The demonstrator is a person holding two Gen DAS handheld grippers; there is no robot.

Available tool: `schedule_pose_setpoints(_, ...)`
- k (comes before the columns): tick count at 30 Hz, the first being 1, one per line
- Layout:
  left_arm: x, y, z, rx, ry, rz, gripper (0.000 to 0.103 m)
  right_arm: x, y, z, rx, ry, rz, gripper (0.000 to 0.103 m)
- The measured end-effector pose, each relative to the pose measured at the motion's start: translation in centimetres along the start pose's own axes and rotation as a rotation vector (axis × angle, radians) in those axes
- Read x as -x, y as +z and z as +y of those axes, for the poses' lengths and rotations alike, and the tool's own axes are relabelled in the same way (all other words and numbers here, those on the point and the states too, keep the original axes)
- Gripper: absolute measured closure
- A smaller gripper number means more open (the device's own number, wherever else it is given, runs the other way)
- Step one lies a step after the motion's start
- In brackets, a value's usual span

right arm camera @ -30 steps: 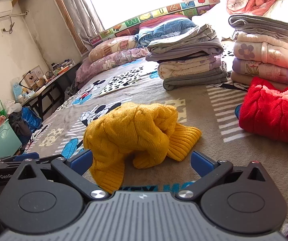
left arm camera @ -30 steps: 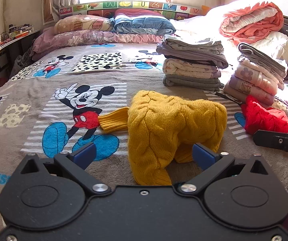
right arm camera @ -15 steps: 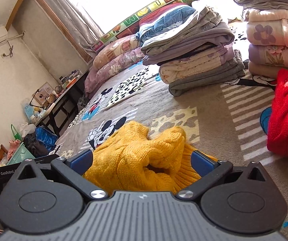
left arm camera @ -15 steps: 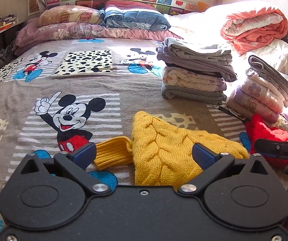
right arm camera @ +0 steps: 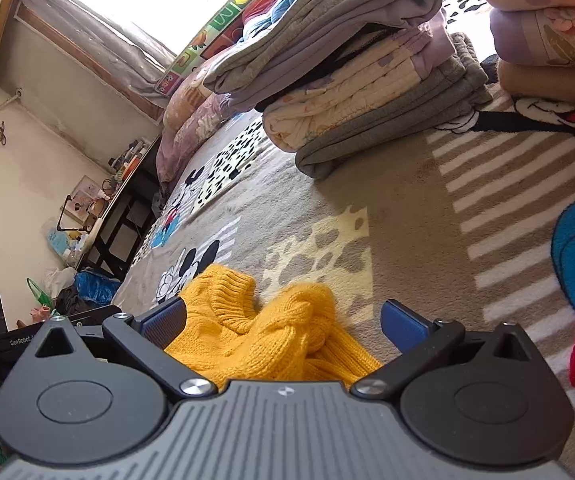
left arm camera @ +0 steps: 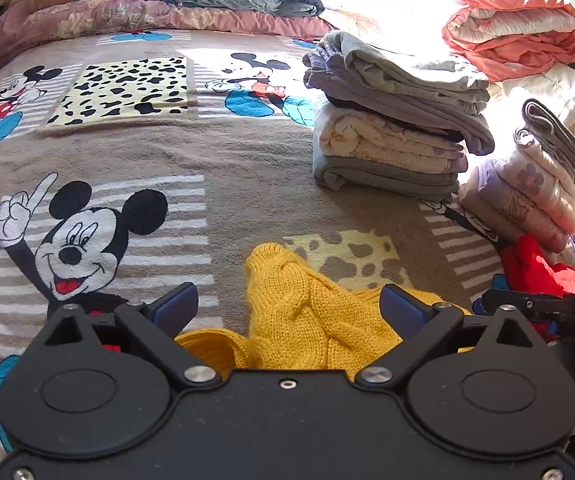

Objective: Fold clothes
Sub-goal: 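Lower both grippers onto the yellow sweater and grasp its edges, then lift the sweater with the left gripper while the right gripper lifts another edge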

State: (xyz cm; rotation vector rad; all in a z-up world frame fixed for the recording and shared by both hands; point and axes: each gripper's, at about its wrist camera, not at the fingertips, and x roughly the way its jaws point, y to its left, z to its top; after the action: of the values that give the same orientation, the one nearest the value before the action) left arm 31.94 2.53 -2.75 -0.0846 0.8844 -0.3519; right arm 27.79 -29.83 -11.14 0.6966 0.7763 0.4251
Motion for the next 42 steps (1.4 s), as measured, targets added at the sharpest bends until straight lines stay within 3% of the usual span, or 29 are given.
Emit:
schedule_pose_setpoints(9, -5.5, 2.2, 2.4, 0.043, -0.072, 0.107, 0.019, -4.5, 0.8, -1.2, -0.004, 0.062, 0.094, 0.011)
schedule_pose_setpoints(19, -8.9, 1.9, 4.3, 0.12, -0.177, 0.198, 0.034, -7.0, 1.0, -1.9, -0.02, 0.128, 0.16, 0.034)
schedule_pose_setpoints(20, -8.9, 1.7, 4.2, 0.117, -0.184, 0.202, 0.041, -7.2, 1.0, -2.1, -0.027, 0.135, 0.167, 0.035)
schedule_pose_setpoints(21, -8.7, 1.6, 4.0, 0.112, -0.186, 0.199, 0.055, -7.3, 0.8, -2.2, -0.031, 0.136, 0.174, 0.035)
schedule_pose_setpoints(24, -7.4, 1.2, 3.1, 0.074, -0.178, 0.17, 0.073, -7.4, 0.5, -2.4, -0.042, 0.151, 0.185, 0.039)
schedule_pose_setpoints(27, -5.6, 0.7, 2.0, 0.015, -0.151, 0.144, 0.08, -6.9, 0.1, -2.5, -0.065, 0.186, 0.176, 0.054)
schedule_pose_setpoints(33, -0.4, -1.3, 0.1, -0.04, -0.135, 0.065, 0.083, -5.2, -1.2, -2.4, -0.118, 0.22, 0.149, 0.062)
schedule_pose_setpoints(42, 8.7, -8.9, -1.9, 0.029, -0.177, -0.073, 0.085, 1.6, -4.9, 1.1, -0.021, 0.255, 0.092, 0.068)
